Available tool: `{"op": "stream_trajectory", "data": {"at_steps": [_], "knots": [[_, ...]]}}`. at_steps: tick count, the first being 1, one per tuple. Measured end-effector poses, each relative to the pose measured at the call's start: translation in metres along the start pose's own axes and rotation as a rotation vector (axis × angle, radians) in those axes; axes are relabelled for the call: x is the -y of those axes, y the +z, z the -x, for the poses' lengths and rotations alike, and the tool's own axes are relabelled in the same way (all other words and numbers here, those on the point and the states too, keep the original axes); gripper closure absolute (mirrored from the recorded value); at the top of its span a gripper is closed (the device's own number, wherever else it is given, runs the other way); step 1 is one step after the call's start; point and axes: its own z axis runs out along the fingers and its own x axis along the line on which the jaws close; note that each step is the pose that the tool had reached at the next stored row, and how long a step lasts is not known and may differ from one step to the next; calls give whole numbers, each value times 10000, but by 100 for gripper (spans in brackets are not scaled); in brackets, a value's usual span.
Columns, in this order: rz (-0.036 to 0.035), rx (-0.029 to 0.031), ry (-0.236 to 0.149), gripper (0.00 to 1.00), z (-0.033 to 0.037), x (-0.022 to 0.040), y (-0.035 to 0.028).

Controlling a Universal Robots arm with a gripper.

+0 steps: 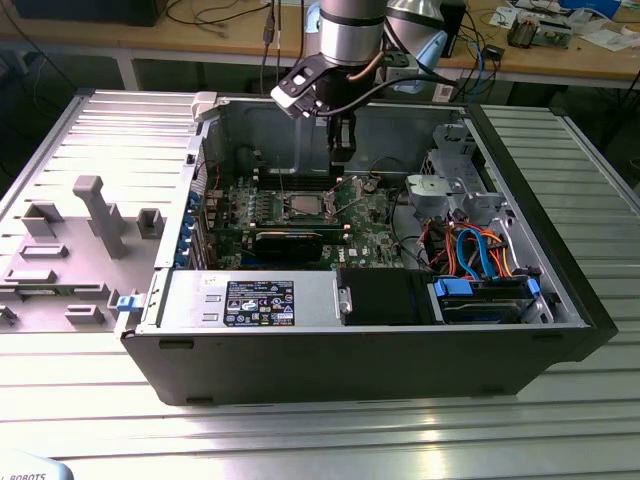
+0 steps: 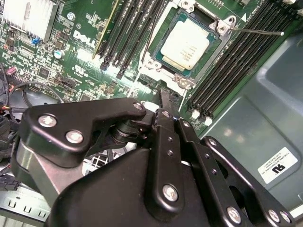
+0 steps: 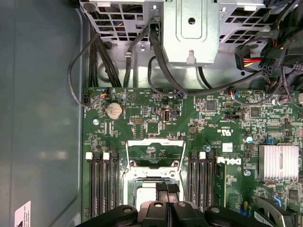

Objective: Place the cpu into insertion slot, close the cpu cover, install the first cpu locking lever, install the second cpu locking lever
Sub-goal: 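Close the cpu cover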

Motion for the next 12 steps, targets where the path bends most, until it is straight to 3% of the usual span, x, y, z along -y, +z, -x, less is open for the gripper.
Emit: {"op": "stream_trajectory", "data": {"at_steps": [12], "knots": [[0,-1,0,89,0,-45,1]]}}
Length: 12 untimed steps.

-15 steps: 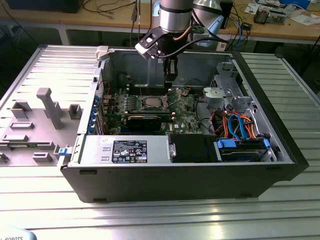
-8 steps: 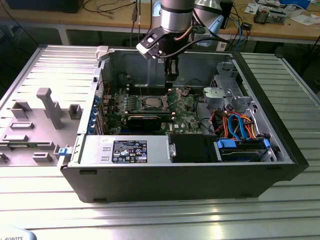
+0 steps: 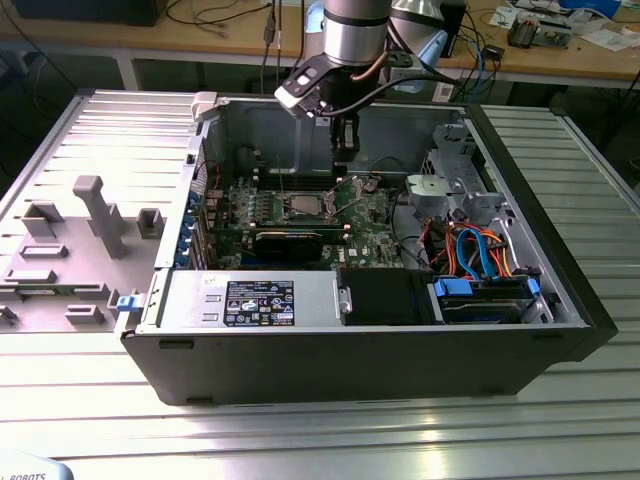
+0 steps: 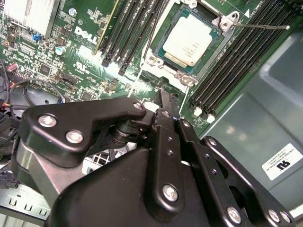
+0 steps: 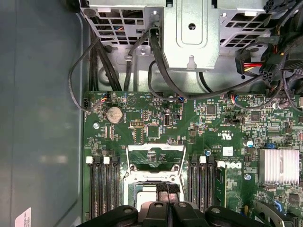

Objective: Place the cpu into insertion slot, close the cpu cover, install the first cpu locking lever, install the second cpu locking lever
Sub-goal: 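Close the cpu cover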

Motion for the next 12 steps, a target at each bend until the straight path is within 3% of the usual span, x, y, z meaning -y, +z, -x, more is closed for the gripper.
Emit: {"op": "stream_trajectory", "data": {"at_steps": [12], "knots": [[0,0,0,89,1,-48,1]]}}
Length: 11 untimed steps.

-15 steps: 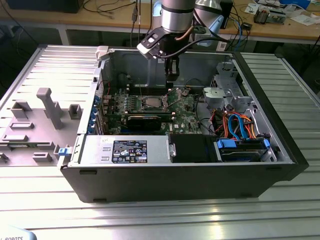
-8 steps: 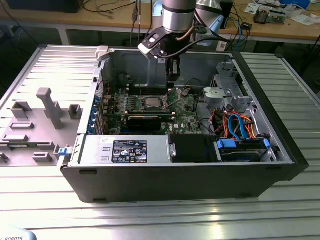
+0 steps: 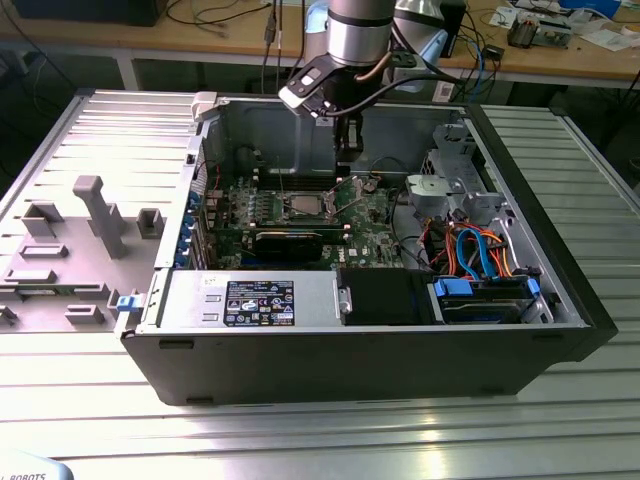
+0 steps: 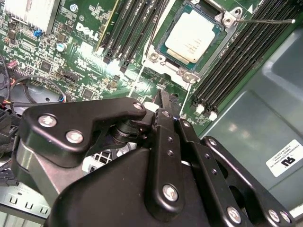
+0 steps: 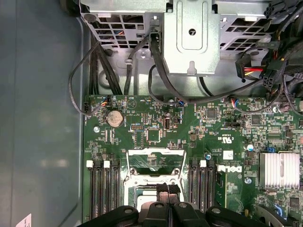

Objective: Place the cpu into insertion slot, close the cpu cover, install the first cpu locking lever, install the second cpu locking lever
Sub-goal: 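Close the cpu cover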

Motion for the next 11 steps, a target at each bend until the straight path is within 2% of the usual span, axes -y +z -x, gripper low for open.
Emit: {"op": "stream_trajectory", "data": {"at_steps": [11], "knots": [[0,1,0,89,0,-38,0]]}}
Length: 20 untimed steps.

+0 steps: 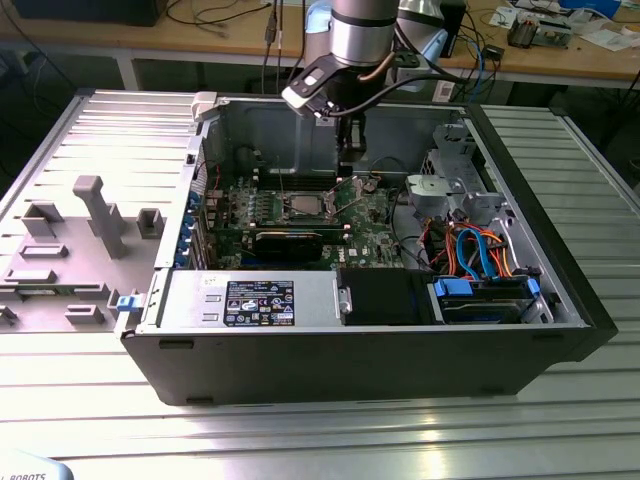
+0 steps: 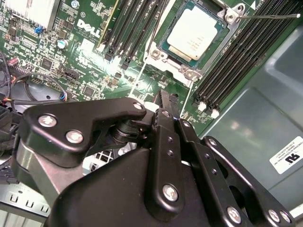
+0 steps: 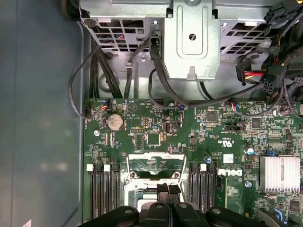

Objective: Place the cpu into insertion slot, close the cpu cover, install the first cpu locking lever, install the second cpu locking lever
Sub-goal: 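Close the cpu cover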

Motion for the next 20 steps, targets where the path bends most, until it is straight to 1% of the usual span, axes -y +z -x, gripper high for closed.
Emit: {"op": "stream_trajectory", "data": {"at_steps": [14,18,20], "knots": [[0,0,-1,89,0,-12,0],[0,0,0,89,0,-34,0],[0,0,0,89,1,-58,1]]}}
